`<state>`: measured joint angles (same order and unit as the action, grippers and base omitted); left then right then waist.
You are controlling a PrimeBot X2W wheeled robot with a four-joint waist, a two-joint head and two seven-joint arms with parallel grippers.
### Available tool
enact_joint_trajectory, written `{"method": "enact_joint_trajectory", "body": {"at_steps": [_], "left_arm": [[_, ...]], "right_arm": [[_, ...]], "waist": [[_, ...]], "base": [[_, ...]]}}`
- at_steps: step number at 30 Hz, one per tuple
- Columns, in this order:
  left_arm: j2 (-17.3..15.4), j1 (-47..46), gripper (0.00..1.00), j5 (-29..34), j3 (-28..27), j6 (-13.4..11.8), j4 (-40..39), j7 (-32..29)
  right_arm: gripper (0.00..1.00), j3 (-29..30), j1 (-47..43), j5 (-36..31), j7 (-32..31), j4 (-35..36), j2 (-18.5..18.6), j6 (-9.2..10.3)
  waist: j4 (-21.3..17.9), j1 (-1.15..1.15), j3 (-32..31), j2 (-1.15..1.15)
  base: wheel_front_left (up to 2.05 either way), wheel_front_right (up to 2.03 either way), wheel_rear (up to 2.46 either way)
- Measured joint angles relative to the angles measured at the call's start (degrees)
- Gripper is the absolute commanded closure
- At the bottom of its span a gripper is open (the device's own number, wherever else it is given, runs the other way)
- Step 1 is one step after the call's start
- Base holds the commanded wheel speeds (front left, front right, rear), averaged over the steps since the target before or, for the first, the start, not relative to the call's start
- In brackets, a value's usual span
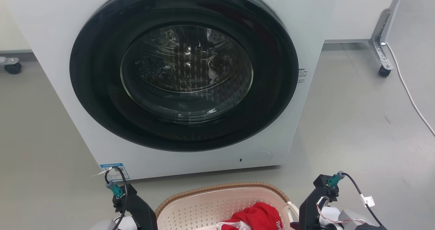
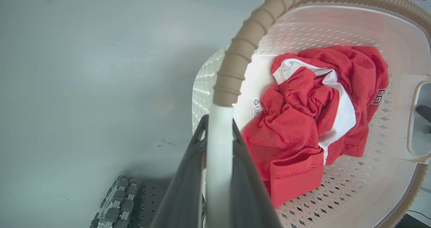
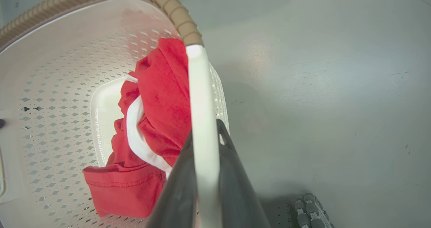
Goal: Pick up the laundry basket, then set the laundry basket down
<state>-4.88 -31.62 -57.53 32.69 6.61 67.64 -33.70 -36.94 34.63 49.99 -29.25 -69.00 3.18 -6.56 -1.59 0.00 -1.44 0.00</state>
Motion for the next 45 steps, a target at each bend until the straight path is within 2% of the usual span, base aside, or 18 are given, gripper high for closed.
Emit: {"method": "enact_joint_trajectory", "body": {"at_steps": [28, 45], "left_arm": [[-0.3, 0.0, 1.0, -0.9, 1.3, 0.0, -0.4, 1.1], [-0.3, 0.1, 1.0, -0.9, 2.3, 0.0, -0.3, 5.9]], "right_arm": [[1.0, -1.1, 0.0, 2.1, -0.5, -0.1, 0.0, 0.58], [1.0, -2.4, 0.0, 3.0, 3.0, 1.1, 0.0, 1.02]], "waist": [[-0.3, 0.01, 0.3, 0.01], [0.1, 0.01, 2.8, 0.01]], "base": [[0.0, 0.0, 0.0], [0.0, 0.0, 0.0]]}}
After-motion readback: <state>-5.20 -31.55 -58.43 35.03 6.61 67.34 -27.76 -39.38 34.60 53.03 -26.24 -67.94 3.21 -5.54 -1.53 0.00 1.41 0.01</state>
